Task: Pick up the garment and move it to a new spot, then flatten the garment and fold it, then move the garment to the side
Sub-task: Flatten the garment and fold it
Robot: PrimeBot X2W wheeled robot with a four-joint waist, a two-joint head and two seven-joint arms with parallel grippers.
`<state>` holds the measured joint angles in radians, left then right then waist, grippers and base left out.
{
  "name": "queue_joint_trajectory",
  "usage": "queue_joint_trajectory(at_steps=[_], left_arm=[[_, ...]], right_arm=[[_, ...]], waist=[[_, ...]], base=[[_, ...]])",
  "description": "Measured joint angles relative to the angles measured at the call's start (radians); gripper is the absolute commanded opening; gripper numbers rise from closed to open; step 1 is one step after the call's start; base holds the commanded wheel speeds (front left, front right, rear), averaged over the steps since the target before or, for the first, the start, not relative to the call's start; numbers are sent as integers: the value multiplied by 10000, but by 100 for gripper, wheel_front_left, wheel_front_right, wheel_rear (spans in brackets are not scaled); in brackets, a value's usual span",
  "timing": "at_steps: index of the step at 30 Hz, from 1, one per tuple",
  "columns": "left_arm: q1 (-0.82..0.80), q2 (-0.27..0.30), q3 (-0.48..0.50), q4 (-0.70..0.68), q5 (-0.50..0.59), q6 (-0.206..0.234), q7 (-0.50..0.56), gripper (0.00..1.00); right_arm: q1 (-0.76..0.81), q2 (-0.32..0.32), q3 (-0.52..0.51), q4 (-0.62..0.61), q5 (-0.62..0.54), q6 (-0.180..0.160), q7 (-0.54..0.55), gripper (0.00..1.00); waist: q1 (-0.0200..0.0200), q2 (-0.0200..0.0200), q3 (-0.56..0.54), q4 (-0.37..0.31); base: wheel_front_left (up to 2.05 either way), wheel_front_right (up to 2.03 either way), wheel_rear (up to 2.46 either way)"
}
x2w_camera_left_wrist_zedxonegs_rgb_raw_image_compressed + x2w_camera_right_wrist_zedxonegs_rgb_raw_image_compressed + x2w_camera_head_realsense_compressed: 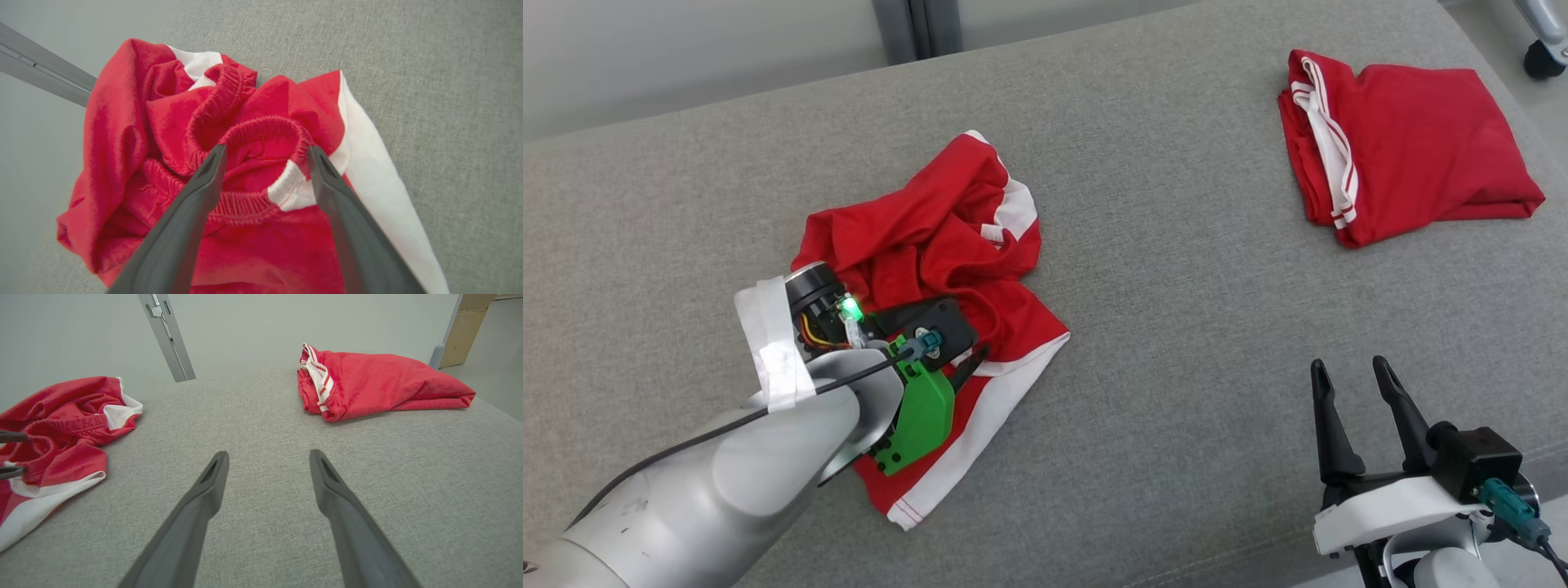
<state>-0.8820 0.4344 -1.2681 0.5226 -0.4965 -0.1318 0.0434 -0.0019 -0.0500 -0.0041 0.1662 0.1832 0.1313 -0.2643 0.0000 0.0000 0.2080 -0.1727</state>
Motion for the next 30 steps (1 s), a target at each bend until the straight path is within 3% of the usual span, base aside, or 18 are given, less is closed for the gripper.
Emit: queue_joint_trajectory(at_steps=[3,4,6,15,18,20,25,30], left_arm=[[6,-8,-98,132,-159,0,150,97],[8,-25,-107,159,-217,0,169,85],[42,-73,-109,190,-276,0,222,44],[607,-146,-123,-2,-136,0,708,0],[679,-171,-138,19,-692,0,554,0],[668,-301,171,65,-1701,0,274,0],[292,-945,1962,115,-4102,2,-539,0],[-675,-1179,3179,245,-5129,50,-656,0]], right_arm=[[-5,0,6,35,0,0,0,100],[-14,0,8,44,0,0,0,100],[-32,0,8,56,0,0,0,100],[-36,2,8,180,29,0,0,100],[-35,2,13,238,86,0,0,100],[-29,0,-8,247,113,0,0,100],[16,-2,-21,301,186,0,0,100],[-40,4,169,336,389,0,0,100]], waist=[[0,0,40,-27],[0,0,31,-11],[0,0,1,22],[0,0,-174,109],[0,0,-251,87],[0,0,-308,79],[0,0,-487,58],[0,0,-616,-81]], base=[[0,0,0],[0,0,0],[0,0,0],[0,0,0],[0,0,0],[0,0,0],[0,0,0],[0,0,0]])
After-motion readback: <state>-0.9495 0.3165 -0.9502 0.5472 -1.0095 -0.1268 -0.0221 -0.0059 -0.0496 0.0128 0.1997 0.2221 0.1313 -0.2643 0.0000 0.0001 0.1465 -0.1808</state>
